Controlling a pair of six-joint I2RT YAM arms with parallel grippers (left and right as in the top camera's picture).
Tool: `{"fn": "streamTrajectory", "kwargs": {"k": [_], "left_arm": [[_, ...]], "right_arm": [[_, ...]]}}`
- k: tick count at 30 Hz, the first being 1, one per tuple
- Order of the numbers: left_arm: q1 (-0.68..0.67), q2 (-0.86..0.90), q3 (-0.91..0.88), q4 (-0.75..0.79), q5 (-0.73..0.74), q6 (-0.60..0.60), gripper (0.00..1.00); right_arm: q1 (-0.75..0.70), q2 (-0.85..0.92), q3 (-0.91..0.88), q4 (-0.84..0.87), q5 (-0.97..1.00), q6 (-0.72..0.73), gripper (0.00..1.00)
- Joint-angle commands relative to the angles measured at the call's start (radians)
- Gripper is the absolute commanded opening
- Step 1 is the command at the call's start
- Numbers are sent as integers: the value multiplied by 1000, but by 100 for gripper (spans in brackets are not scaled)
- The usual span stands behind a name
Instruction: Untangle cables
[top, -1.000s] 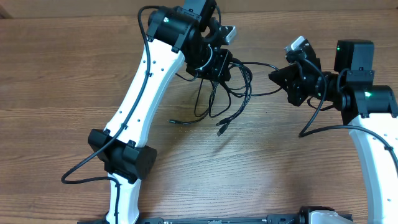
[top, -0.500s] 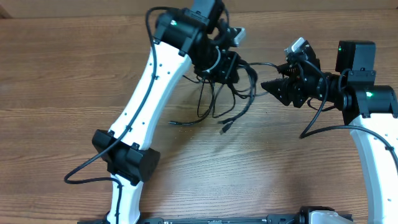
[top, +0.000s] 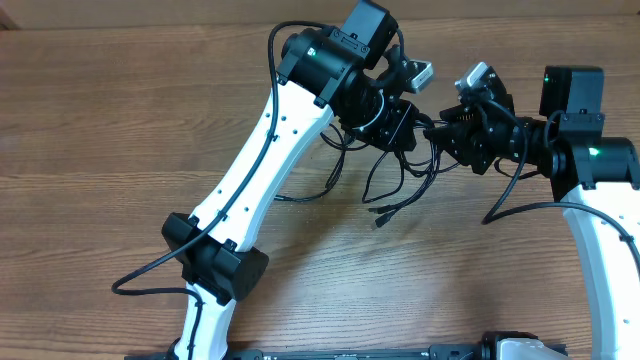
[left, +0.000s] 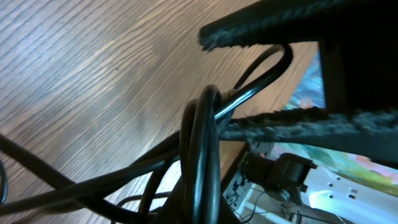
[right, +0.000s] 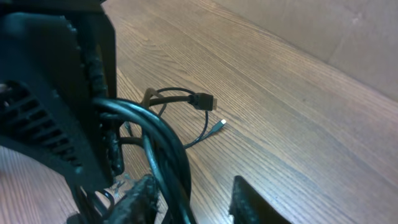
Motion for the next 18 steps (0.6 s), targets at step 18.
{"fn": "streamTrajectory", "kwargs": {"k": [18], "left_arm": [[0,-8,15,10,-25,10,4]], "right_arm": [[-9,-7,1,1,-9,1,4]]}}
